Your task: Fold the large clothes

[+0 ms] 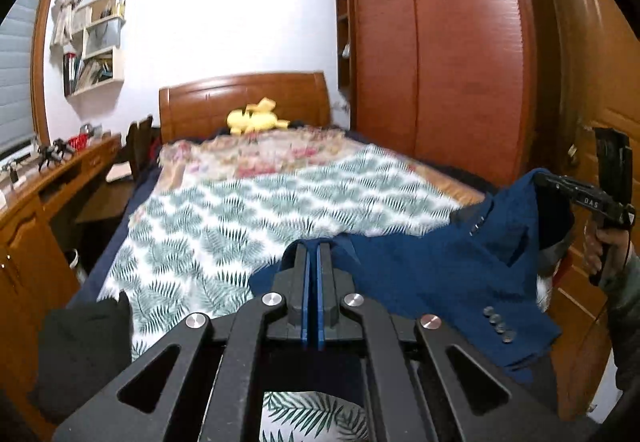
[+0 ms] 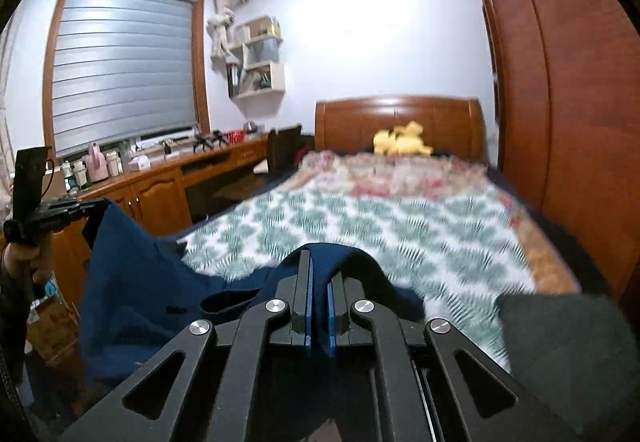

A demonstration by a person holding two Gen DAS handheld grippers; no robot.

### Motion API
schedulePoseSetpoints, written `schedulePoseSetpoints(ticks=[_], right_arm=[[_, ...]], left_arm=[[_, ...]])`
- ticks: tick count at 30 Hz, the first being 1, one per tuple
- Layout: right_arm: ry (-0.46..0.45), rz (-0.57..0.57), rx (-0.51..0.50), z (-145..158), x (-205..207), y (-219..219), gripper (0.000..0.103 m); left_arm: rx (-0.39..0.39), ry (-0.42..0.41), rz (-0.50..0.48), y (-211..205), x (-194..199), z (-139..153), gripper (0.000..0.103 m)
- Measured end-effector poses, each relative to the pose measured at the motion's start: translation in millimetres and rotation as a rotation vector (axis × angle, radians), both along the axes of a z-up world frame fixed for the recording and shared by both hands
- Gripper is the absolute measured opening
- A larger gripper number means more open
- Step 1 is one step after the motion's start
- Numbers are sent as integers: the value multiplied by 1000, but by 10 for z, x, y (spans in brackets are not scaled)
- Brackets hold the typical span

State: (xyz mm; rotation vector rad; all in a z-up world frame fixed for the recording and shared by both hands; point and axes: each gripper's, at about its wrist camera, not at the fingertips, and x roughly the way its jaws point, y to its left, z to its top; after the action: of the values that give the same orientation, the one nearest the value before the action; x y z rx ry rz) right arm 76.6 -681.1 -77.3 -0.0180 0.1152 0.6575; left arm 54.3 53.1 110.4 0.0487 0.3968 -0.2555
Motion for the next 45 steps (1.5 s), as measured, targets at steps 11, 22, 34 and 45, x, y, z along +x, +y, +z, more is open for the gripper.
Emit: schedulePoseSetpoints(ticks=[11, 22, 34, 45], right_arm=[[-38, -28, 52, 42, -253, -516, 5], [173, -115, -142, -390, 1097, 191, 5], [267, -192, -224, -469, 1565, 530, 56], [245, -92, -264, -573, 1199, 930, 61]], left_arm=[[-13, -19, 4, 3, -35, 60, 3], [45, 176, 58, -126, 1234, -757, 3], [60, 216, 31, -363, 1491, -1159, 66], [50, 160, 12, -526, 1215, -1576, 79]])
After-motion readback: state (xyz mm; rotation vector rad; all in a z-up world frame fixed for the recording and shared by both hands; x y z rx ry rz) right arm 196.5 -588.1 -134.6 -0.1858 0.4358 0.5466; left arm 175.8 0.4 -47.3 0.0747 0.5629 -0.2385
